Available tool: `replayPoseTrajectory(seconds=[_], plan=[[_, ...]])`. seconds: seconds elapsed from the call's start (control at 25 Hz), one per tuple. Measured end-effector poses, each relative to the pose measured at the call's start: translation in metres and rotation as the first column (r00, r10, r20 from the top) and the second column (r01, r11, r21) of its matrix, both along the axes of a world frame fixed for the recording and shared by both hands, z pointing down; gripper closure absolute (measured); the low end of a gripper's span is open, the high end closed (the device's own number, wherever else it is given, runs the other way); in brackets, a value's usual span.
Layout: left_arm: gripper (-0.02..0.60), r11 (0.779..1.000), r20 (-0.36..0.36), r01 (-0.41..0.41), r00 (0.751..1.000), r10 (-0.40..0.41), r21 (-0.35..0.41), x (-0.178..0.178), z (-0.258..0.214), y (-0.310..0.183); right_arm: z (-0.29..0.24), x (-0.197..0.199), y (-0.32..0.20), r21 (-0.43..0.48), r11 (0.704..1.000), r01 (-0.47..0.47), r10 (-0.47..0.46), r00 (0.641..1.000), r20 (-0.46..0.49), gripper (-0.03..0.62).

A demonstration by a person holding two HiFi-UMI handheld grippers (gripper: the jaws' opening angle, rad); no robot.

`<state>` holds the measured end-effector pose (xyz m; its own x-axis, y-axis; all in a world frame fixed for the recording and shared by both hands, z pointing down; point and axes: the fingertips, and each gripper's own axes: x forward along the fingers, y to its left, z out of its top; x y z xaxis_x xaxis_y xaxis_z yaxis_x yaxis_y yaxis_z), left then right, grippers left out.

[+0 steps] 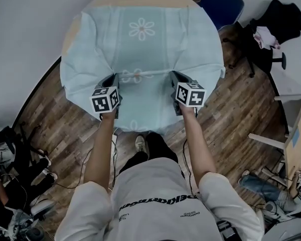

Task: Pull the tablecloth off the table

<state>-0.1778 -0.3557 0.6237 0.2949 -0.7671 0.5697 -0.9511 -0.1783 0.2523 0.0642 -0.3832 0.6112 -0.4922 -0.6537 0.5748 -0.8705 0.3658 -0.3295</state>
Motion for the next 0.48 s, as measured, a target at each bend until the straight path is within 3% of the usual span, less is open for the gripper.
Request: replayPoseTrajectory(seconds=[0.48], plan=[[0.566, 0.997, 0.024, -0.020, 1.000, 0.018, 0.078, -0.001, -0.045, 0.069, -0.039, 0.001, 0.073, 0.077, 0.997, -0.030, 0.029, 0.999, 0.015, 0.562]])
